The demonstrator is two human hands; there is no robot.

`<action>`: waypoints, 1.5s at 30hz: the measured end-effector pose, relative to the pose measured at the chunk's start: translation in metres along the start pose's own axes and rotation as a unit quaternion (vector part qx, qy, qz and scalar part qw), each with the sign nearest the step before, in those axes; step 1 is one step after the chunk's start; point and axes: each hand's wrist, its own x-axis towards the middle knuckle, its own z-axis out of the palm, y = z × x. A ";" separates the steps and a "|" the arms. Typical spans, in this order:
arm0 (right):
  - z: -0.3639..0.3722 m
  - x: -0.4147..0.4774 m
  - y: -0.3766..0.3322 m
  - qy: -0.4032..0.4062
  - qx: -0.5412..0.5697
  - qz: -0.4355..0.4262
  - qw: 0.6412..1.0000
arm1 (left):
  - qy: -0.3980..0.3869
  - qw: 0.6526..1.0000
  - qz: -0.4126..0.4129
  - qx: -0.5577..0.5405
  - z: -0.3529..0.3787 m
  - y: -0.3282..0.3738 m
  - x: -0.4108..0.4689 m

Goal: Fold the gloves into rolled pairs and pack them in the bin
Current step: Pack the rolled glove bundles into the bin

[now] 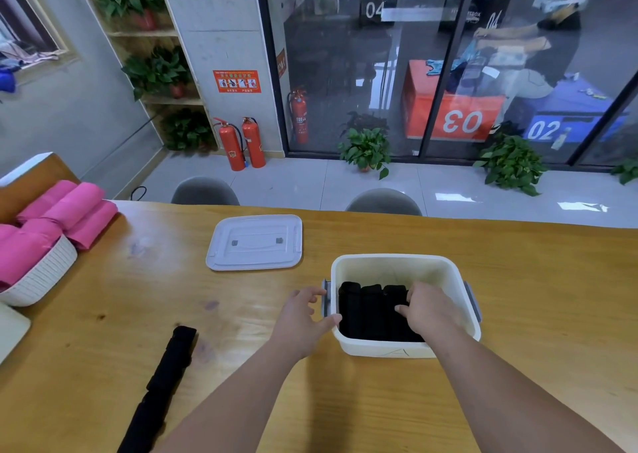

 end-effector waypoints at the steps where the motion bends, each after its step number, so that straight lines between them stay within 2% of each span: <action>1: -0.005 -0.002 -0.003 0.006 0.012 -0.003 1.000 | 0.000 1.000 0.001 0.003 -0.001 0.000 -0.001; 7: -0.037 -0.020 -0.040 0.022 0.200 -0.094 0.975 | 0.017 1.000 -0.009 0.004 -0.015 -0.007 -0.010; 13: -0.048 -0.049 -0.095 -0.024 0.297 -0.187 0.936 | 0.052 0.998 -0.020 -0.003 -0.043 -0.027 -0.025; 25: -0.013 -0.099 -0.191 -0.117 0.269 -0.301 0.907 | 0.128 0.988 -0.090 -0.011 -0.106 -0.101 -0.082; 35: 0.042 -0.148 -0.253 -0.179 0.171 -0.369 0.896 | 0.159 0.975 -0.155 -0.001 -0.142 -0.177 -0.132; 45: 0.082 -0.184 -0.278 -0.234 0.068 -0.415 0.876 | 0.160 0.953 -0.242 0.094 -0.167 -0.246 -0.172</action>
